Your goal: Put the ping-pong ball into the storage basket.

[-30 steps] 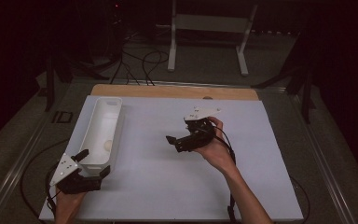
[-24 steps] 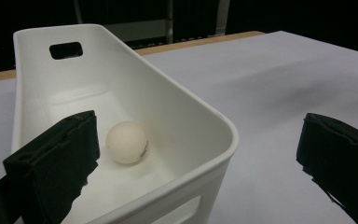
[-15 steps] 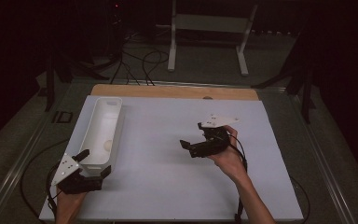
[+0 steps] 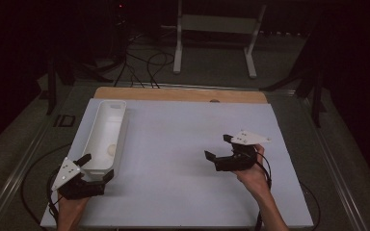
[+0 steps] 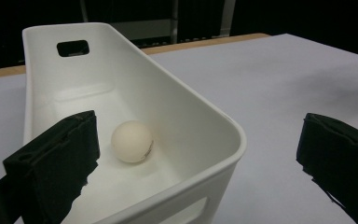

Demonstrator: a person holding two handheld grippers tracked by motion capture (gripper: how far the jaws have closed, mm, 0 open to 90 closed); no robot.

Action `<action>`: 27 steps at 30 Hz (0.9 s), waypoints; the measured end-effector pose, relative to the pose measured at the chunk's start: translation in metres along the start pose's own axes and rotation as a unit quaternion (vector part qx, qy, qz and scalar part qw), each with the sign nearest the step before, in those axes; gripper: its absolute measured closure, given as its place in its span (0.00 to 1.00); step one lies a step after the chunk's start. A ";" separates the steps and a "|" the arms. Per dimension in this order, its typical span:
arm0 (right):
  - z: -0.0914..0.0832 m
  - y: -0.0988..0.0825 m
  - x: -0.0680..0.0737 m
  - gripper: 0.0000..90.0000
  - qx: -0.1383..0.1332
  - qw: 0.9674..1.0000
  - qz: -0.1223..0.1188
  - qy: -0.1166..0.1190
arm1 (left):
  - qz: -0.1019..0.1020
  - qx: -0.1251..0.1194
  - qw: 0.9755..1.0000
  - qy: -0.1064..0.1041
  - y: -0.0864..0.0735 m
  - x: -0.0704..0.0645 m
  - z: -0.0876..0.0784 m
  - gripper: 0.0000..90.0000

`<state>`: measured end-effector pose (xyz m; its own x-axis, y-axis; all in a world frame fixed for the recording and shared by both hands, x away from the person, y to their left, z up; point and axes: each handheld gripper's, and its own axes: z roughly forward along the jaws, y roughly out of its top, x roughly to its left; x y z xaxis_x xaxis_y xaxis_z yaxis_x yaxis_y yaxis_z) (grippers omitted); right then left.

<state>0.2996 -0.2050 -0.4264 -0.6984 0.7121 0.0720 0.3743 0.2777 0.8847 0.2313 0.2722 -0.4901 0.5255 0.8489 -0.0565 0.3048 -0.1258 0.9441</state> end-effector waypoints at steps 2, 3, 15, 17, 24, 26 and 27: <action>-0.005 -0.007 -0.003 0.08 -0.001 1.000 0.005 -0.008 | -0.003 0.000 1.000 0.003 0.000 0.001 0.000 0.00; -0.007 -0.011 -0.005 0.08 -0.004 1.000 0.006 -0.011 | -0.005 -0.001 1.000 0.005 0.000 0.001 0.000 0.00; -0.043 -0.060 -0.021 0.08 -0.053 0.996 0.035 -0.062 | -0.016 -0.009 1.000 0.013 0.002 0.005 -0.002 0.00; -0.047 -0.068 -0.023 0.08 -0.058 0.995 0.028 -0.072 | -0.017 -0.009 1.000 0.014 0.002 0.005 -0.003 0.00; -0.059 -0.085 -0.022 0.08 -0.086 0.993 0.010 -0.075 | -0.013 -0.008 1.000 0.011 0.001 0.004 -0.001 0.00; -0.060 -0.089 -0.022 0.08 -0.091 0.993 0.013 -0.076 | -0.013 -0.006 1.000 0.009 0.001 0.003 -0.001 0.00; -0.061 -0.090 -0.022 0.08 -0.092 0.993 0.011 -0.077 | -0.013 -0.007 1.000 0.008 0.001 0.003 0.000 0.00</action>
<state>0.2445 -0.2852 -0.4796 -0.5849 0.8104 0.0327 0.2607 0.1496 0.9538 0.2332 0.2750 -0.4887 0.5052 0.8597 -0.0760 0.3067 -0.0965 0.9469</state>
